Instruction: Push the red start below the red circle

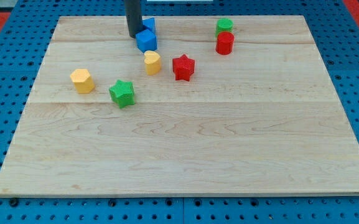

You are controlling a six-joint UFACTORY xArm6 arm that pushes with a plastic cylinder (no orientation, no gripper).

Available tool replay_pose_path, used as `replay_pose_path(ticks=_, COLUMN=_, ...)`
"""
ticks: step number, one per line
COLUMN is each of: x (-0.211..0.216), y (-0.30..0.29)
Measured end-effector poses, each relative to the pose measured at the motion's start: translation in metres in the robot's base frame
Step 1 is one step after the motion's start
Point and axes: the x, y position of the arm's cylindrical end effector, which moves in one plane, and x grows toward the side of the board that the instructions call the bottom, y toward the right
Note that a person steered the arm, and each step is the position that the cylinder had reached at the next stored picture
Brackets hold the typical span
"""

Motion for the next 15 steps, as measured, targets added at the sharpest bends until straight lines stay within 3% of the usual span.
replay_pose_path(ticks=2, x=0.033, y=-0.017)
replay_pose_path(ticks=4, x=0.106, y=-0.002)
replay_pose_path(ticks=6, x=0.125, y=0.016)
replay_pose_path(ticks=9, x=0.102, y=0.076)
replay_pose_path(ticks=15, x=0.119, y=0.1)
